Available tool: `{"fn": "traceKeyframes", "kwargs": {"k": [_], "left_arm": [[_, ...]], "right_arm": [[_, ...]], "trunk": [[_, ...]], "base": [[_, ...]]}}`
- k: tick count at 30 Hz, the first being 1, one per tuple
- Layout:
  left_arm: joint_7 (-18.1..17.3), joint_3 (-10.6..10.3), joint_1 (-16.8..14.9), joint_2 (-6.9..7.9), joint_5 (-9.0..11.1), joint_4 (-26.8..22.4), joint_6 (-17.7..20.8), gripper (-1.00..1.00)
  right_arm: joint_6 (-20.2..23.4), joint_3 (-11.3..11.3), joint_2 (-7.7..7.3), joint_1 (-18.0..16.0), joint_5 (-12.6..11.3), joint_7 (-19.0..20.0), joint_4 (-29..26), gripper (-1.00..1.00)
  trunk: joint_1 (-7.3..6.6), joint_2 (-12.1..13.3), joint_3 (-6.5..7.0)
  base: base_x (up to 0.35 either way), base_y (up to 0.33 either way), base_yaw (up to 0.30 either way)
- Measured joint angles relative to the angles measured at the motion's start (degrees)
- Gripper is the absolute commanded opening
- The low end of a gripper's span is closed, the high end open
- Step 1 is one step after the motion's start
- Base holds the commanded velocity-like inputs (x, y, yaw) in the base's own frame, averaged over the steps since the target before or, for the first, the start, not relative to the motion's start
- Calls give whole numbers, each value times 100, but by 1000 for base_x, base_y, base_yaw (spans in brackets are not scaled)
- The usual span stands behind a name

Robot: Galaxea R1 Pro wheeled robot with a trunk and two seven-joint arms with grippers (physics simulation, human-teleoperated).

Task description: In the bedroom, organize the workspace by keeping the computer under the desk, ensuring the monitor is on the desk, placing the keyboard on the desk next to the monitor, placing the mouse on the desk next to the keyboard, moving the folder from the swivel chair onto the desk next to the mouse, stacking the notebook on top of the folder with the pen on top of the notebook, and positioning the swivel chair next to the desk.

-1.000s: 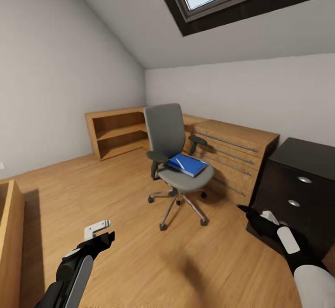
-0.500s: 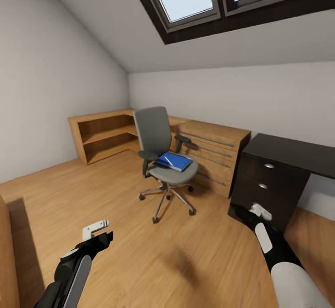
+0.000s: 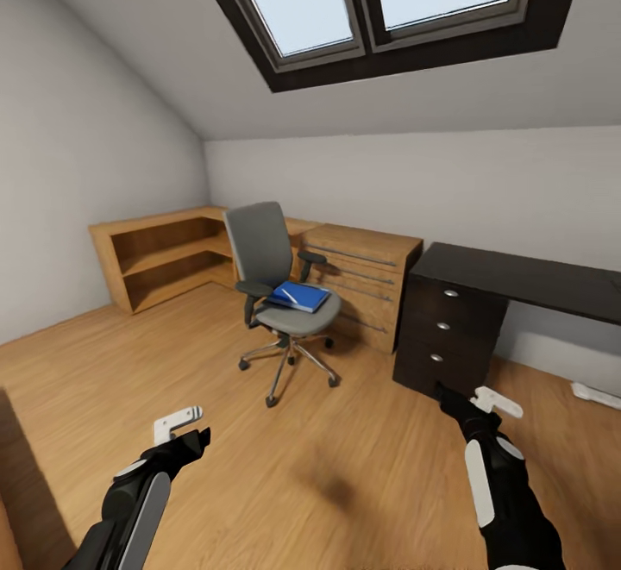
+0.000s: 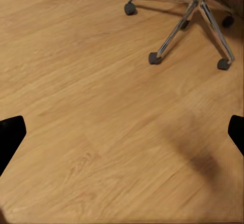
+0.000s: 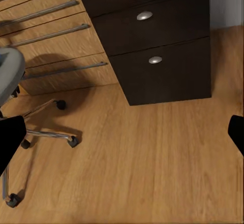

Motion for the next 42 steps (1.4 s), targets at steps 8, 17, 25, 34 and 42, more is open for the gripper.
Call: {"fn": "traceKeyframes", "kwargs": {"k": [8, 17, 25, 34, 42], "left_arm": [[1, -2, 0, 0, 0, -58, -1, 100], [-8, -2, 0, 0, 0, -69, 0, 100], [-16, 5, 0, 0, 4, -70, 7, 100], [-17, 13, 1, 0, 1, -73, 6, 100], [-18, 11, 1, 0, 4, -72, 6, 100]], "right_arm": [[18, 394, 37, 85, 123, -15, -98, 100], [20, 707, 38, 108, 137, -23, -105, 100], [14, 797, 37, 137, 164, -23, -105, 100], [16, 975, 38, 193, 295, -20, -125, 100], [16, 1023, 38, 224, 314, -20, -135, 100]], "trunk": [[-176, 321, 144], [-372, 682, 306], [-547, 1003, 449], [-744, 1364, 611], [-920, 1685, 754]], "base": [[-13, 8, -260], [-137, 2, -267], [-309, 51, -269], [-331, 57, -225], [-338, 10, -48]]}}
